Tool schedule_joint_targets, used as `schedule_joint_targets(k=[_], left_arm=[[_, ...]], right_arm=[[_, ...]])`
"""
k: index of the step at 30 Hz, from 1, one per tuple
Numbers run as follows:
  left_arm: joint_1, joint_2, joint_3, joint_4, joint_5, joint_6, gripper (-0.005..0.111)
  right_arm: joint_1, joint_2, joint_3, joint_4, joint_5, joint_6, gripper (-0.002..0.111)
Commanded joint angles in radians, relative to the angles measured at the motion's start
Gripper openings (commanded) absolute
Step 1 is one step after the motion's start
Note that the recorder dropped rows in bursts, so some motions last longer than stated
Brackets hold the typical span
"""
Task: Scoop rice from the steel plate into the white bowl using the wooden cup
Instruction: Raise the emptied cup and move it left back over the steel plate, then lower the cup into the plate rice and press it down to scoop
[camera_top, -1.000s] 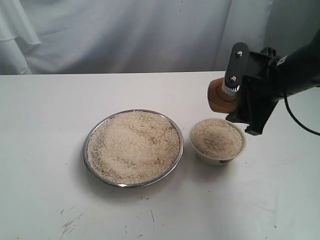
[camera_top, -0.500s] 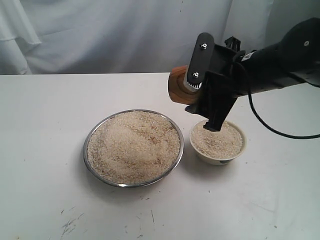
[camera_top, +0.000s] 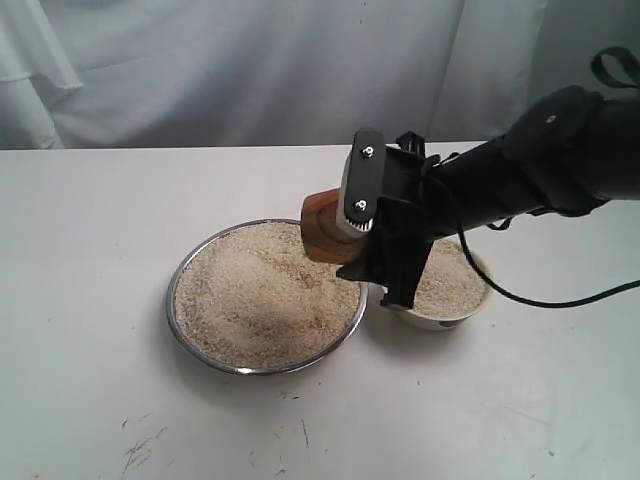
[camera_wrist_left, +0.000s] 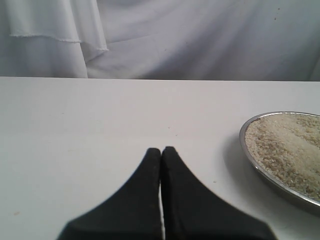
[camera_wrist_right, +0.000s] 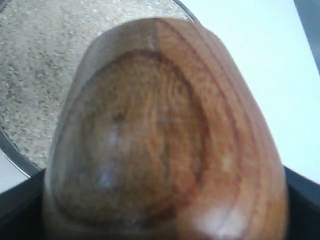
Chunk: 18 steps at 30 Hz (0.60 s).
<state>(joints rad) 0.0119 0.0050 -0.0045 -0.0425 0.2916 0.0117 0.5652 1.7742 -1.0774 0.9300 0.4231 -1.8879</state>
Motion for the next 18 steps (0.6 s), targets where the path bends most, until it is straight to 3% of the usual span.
schedule_joint_targets(k=[1, 18], left_arm=[[-0.002, -0.005, 0.005, -0.001, -0.006, -0.003, 0.000], [-0.002, -0.005, 0.005, -0.001, -0.006, -0.003, 0.000]], right_arm=[[0.026, 0.044, -0.060, 0.028, 0.013, -0.042, 0.000], [0.030, 0.245, -0.339, -0.139, 0.041, -0.061, 0.000]])
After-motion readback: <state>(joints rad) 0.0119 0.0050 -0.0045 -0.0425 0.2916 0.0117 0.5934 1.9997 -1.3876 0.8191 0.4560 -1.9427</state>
